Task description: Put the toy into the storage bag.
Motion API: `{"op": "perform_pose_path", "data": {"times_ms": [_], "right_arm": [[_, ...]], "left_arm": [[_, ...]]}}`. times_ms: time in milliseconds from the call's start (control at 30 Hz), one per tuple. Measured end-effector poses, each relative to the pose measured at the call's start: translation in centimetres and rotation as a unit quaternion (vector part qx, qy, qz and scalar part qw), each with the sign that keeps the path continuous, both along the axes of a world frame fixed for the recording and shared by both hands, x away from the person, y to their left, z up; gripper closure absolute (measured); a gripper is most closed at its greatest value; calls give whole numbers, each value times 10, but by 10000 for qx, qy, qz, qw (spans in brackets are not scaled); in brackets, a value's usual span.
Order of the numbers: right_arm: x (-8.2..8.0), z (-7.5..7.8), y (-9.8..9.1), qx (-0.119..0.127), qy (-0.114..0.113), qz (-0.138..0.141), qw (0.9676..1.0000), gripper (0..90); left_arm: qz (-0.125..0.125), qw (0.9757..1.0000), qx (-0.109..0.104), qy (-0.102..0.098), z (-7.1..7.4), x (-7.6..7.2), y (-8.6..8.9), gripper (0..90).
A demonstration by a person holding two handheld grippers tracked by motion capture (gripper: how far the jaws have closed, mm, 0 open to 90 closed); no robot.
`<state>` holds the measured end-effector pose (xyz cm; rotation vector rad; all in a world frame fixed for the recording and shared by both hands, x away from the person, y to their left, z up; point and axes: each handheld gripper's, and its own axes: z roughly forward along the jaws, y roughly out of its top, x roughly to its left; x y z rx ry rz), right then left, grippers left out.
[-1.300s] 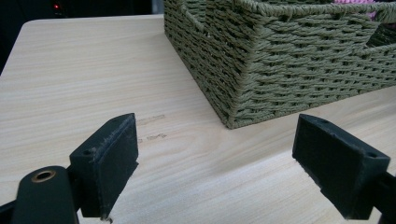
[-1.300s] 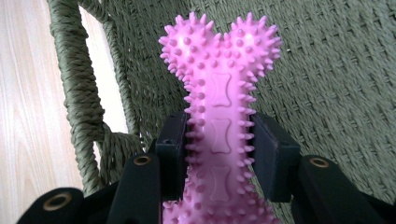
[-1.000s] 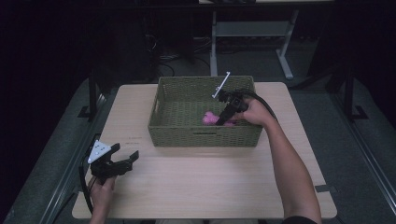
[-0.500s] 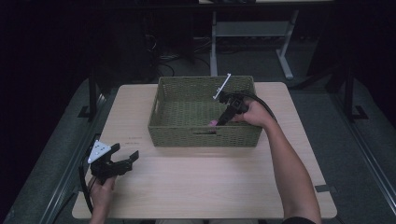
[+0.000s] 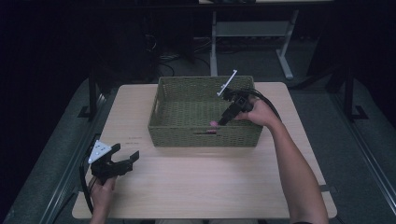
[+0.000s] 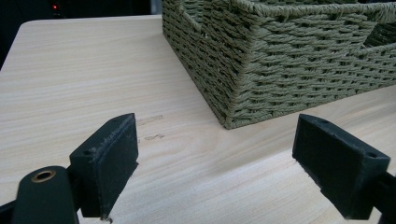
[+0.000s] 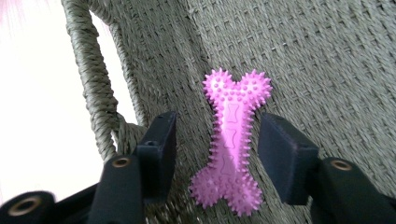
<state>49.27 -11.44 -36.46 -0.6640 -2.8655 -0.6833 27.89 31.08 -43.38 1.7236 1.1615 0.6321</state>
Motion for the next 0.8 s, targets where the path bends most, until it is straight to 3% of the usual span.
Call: {"op": "perform_pose_path", "data": {"times_ms": [467,800], "right_arm": [[-7,20,-15,136,-176,-240,9995,425],[-15,30,-18,176,-252,-241,9992,410]], "left_arm": [[-2,10000,6,3,0,0,-1,139],[2,10000,13,4,0,0,0,138]]}}
